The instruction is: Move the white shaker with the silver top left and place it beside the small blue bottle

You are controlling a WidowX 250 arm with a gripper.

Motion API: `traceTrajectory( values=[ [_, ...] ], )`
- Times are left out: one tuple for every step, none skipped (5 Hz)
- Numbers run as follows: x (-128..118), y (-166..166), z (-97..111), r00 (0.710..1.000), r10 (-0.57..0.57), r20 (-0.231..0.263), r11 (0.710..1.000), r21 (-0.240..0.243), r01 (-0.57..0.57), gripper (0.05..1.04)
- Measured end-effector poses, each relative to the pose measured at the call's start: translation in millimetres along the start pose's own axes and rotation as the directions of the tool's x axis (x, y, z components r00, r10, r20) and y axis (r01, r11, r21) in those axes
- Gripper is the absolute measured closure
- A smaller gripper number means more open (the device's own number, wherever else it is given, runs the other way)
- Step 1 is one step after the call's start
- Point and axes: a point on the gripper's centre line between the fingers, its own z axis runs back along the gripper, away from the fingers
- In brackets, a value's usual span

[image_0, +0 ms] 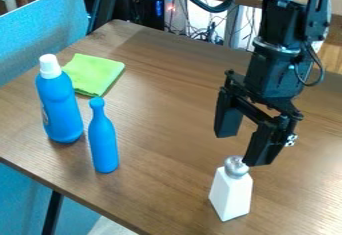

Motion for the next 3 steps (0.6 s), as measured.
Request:
traceTrajectory(
  values=[
    [1.3, 2.1, -13.5, 0.999, 0.008, -0.032, 1.0, -0.003, -0.009, 0.083],
    [6.4, 8.4, -19.8, 1.0, 0.012, -0.002, 0.998, 0.054, -0.012, 0.083],
    [9.6, -2.1, -20.8, 1.0, -0.014, -0.001, 0.995, 0.097, 0.014, 0.083]
  ],
)
